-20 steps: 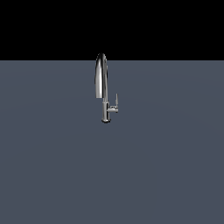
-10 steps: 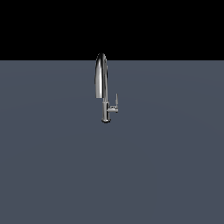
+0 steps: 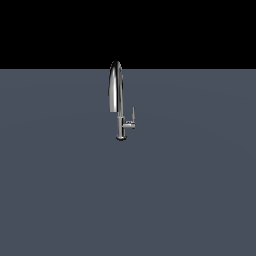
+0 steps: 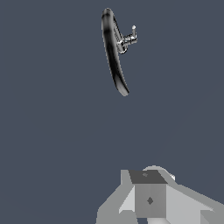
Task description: Turn on the faucet by rotating a designated handle.
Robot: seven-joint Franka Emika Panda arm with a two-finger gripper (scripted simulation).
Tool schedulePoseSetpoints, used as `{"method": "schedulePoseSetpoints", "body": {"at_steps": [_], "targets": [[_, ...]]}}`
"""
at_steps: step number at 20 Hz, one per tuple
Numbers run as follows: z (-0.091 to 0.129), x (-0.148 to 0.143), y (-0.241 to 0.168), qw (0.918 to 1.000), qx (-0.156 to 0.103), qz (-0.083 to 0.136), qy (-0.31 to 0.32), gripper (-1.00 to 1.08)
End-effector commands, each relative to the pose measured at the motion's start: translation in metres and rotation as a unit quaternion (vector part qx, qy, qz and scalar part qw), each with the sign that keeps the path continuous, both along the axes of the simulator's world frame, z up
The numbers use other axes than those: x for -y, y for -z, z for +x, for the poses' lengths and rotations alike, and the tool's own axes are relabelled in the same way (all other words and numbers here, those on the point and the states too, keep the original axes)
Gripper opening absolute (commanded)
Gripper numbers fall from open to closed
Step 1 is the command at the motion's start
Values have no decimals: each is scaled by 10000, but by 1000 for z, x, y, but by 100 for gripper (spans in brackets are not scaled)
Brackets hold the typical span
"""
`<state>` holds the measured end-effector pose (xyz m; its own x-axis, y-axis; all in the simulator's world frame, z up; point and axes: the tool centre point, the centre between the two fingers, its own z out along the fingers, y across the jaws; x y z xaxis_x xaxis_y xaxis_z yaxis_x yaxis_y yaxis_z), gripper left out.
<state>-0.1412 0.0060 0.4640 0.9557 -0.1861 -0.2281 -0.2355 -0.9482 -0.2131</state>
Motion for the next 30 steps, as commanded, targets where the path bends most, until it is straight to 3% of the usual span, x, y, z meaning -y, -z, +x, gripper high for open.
{"method": "schedulePoseSetpoints", "body": {"at_steps": [1,9,16,23,30], "targets": [[15,1,6,9995,-173,172,178,-100],[62,5,29,9918,-731,735,745,-100],[101,10,54,9766,-1230,1244,1249,-100],[138,17,84,9525,-1741,1769,1762,-100],[172,25,121,9180,-2268,2312,2290,-100]]}}
